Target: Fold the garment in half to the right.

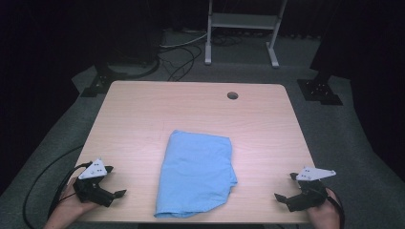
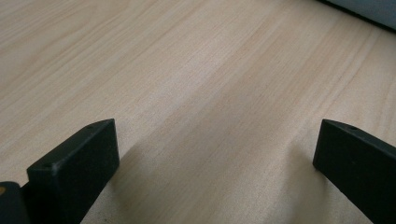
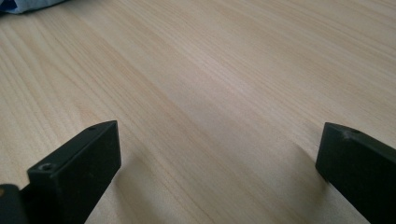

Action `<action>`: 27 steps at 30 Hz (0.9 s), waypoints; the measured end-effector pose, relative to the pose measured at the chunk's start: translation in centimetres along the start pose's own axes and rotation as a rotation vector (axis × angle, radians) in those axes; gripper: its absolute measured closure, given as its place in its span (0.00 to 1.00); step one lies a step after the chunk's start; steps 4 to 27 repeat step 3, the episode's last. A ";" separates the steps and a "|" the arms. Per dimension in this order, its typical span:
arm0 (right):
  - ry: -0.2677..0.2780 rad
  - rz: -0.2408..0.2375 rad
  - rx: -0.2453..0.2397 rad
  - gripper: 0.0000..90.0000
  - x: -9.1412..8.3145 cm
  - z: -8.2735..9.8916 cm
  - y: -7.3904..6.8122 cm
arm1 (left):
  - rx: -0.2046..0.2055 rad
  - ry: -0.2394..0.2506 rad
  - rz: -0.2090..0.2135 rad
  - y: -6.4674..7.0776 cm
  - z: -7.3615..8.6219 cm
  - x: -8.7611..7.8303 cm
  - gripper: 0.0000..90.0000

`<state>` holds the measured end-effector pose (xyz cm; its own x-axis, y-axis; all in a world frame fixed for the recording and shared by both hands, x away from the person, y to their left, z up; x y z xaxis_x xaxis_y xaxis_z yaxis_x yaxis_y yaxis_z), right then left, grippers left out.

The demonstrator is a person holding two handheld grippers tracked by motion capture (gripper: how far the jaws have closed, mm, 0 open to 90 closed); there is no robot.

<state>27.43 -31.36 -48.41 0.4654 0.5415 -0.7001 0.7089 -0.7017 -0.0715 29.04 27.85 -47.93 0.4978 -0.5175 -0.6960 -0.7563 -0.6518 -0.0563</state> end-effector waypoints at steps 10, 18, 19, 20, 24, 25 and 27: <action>0.003 0.001 0.004 0.00 0.0 0.0 0.1 | -0.004 -0.001 0.002 0.0 0.0 0.0 0.00; 0.003 0.001 0.004 0.00 0.0 0.0 0.1 | -0.004 -0.001 0.002 0.0 0.0 0.0 0.00; 0.003 0.001 0.004 0.00 0.0 0.0 0.1 | -0.004 -0.001 0.002 0.0 0.0 0.0 0.00; 0.003 0.001 0.004 0.00 0.0 0.0 0.1 | -0.004 -0.001 0.002 0.0 0.0 0.0 0.00; 0.003 0.001 0.004 0.00 0.0 0.0 0.1 | -0.004 -0.001 0.002 0.0 0.0 0.0 0.00; 0.003 0.001 0.004 0.00 0.0 0.0 0.1 | -0.004 -0.001 0.002 0.0 0.0 0.0 0.00; 0.003 0.001 0.004 0.00 0.0 0.0 0.1 | -0.004 -0.001 0.002 0.0 0.0 0.0 0.00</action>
Point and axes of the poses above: each handheld gripper's, and its own axes: x roughly forward along the jaws, z roughly out of its underside, y roughly to its right, the point moved 5 cm from there along x, roughly forward along the jaws, and after that the axes turned 3 degrees about -z, right-handed, at the moved point
